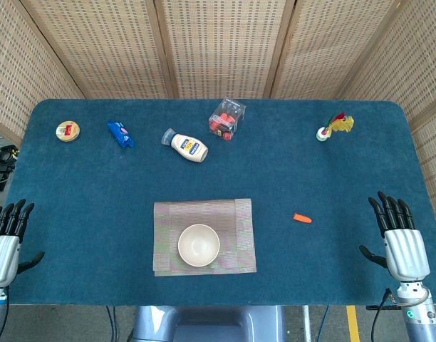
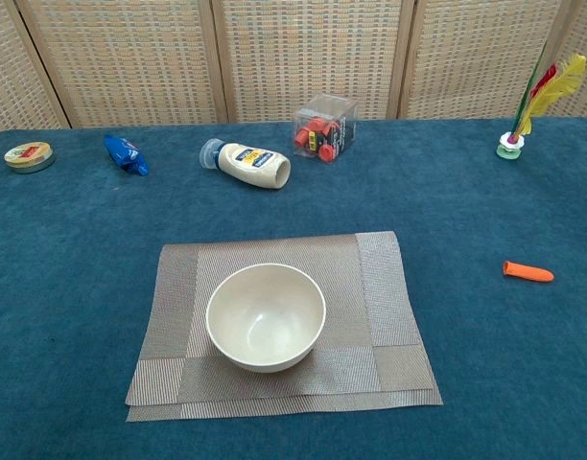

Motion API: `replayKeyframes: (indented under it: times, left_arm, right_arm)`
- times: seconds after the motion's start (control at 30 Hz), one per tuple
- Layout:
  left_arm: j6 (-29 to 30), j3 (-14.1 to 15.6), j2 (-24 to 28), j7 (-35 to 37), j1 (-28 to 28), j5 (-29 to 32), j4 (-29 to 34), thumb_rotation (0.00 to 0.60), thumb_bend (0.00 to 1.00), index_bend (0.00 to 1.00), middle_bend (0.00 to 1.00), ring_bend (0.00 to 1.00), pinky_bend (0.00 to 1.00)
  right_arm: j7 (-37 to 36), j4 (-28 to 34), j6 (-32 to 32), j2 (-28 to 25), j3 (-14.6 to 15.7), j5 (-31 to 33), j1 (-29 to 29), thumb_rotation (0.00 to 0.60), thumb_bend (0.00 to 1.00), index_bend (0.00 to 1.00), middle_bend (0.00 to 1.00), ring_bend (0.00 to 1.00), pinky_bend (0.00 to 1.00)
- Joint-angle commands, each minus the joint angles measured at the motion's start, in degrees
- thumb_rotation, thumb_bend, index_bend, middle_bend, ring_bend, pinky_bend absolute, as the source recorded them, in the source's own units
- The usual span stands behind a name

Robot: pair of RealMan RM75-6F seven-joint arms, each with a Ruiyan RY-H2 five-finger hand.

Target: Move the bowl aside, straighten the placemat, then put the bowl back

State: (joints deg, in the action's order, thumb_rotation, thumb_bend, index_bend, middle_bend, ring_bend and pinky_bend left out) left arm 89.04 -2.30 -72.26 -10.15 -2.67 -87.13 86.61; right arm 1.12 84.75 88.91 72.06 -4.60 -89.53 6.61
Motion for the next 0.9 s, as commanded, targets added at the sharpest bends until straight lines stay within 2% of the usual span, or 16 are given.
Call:
replayKeyframes:
  times: [0.03, 0.6, 0.9]
  left_arm:
    - [0.03, -0.07, 0.06, 0.10, 0.01, 0.10, -0.02, 0.600, 0.08, 0.00, 0.00, 0.00, 0.00]
    - [-0.25, 0.38, -0.01, -0.60, -0.23, -0.54, 0.28, 0.600, 0.08, 0.00, 0.00, 0.00, 0.00]
    - [0.39, 0.65, -0.42, 0.89, -1.34, -3.83, 0.27, 0.600, 0.08, 0.00, 0.00, 0.00, 0.00]
  right_arm:
    - [0.17, 0.02, -0.21, 0.13, 0.20, -0.19, 0.06, 0.600, 0.11, 0.02, 0.00, 0.00, 0.00]
    - [0.22, 0.43, -0.29, 0.12, 0.60, -1.03, 0.14, 0.600, 0.11, 0.02, 0.00, 0.00, 0.00]
    - [-0.25, 0.65, -0.07, -0.03, 0.66, -1.22, 0.02, 0.600, 0.11, 0.02, 0.00, 0.00, 0.00]
